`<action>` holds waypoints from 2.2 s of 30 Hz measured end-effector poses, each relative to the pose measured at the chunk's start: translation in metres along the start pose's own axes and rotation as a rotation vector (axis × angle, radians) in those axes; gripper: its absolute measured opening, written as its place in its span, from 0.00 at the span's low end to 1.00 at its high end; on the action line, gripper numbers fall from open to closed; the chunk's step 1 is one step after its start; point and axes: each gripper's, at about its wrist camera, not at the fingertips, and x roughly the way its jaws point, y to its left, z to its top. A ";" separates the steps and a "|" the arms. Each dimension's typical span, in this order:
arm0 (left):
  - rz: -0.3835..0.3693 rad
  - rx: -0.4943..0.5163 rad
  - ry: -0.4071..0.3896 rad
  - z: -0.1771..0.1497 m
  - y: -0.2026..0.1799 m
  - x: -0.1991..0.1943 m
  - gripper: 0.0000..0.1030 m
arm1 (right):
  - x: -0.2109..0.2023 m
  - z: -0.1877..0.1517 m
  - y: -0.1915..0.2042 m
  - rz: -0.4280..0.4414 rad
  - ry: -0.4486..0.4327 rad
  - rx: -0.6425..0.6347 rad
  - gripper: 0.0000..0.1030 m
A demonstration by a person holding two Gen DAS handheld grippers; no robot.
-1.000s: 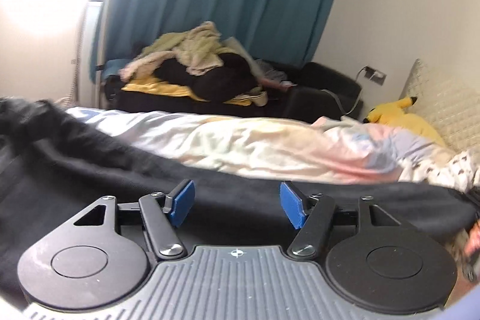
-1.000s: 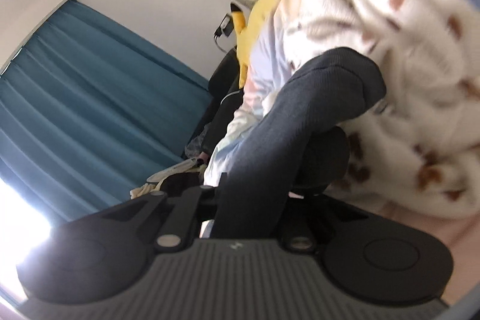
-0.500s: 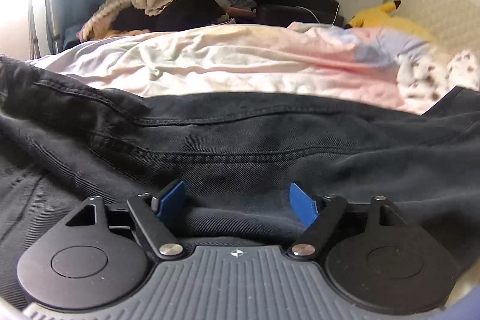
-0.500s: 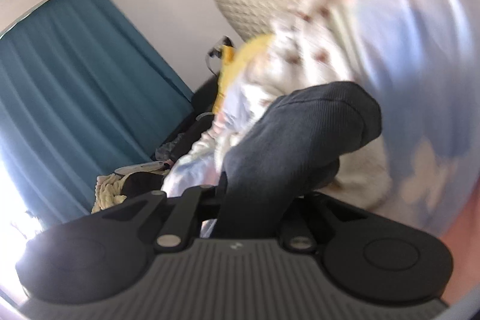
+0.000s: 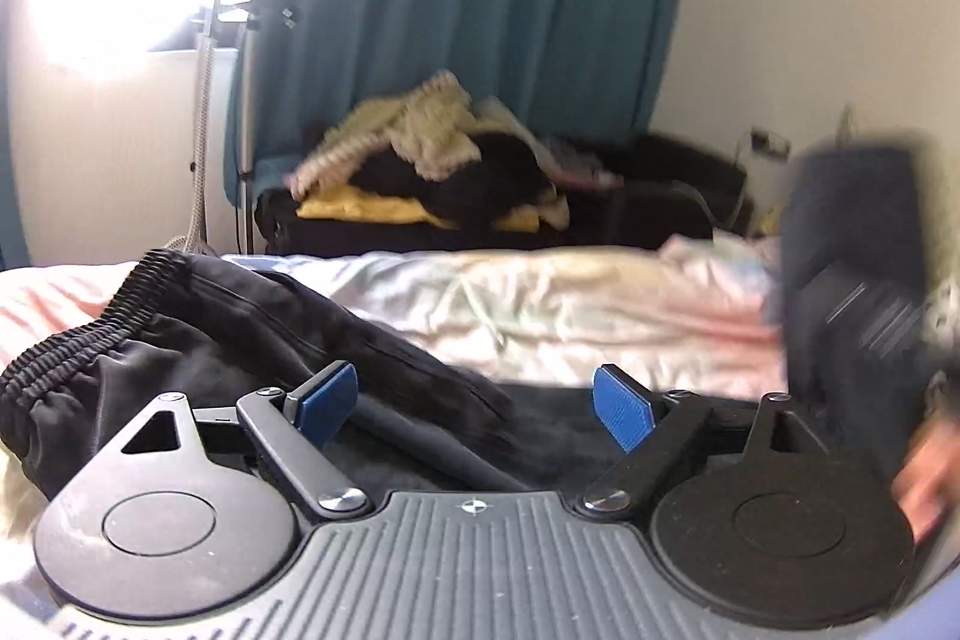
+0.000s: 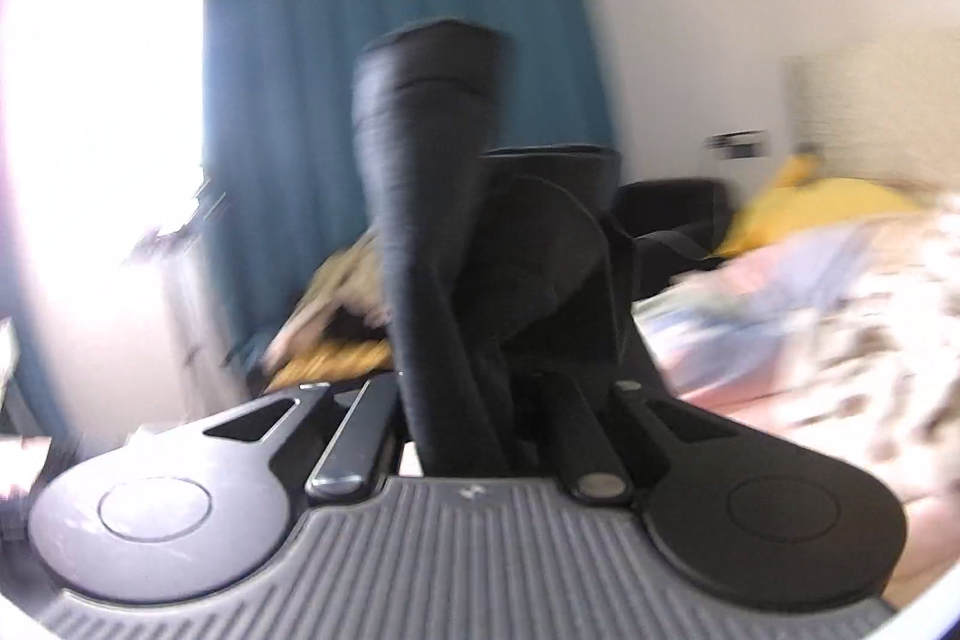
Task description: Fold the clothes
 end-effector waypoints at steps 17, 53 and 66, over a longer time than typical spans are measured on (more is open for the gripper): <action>-0.181 -0.180 0.087 -0.027 0.031 0.030 0.83 | -0.010 -0.069 0.046 0.304 0.409 -0.263 0.80; -0.125 -0.186 0.232 -0.081 0.007 0.075 0.15 | -0.051 -0.099 -0.107 -0.171 0.335 0.654 0.85; -0.129 -0.194 0.226 -0.083 0.009 0.071 0.17 | -0.053 -0.103 -0.100 0.093 0.254 0.791 0.87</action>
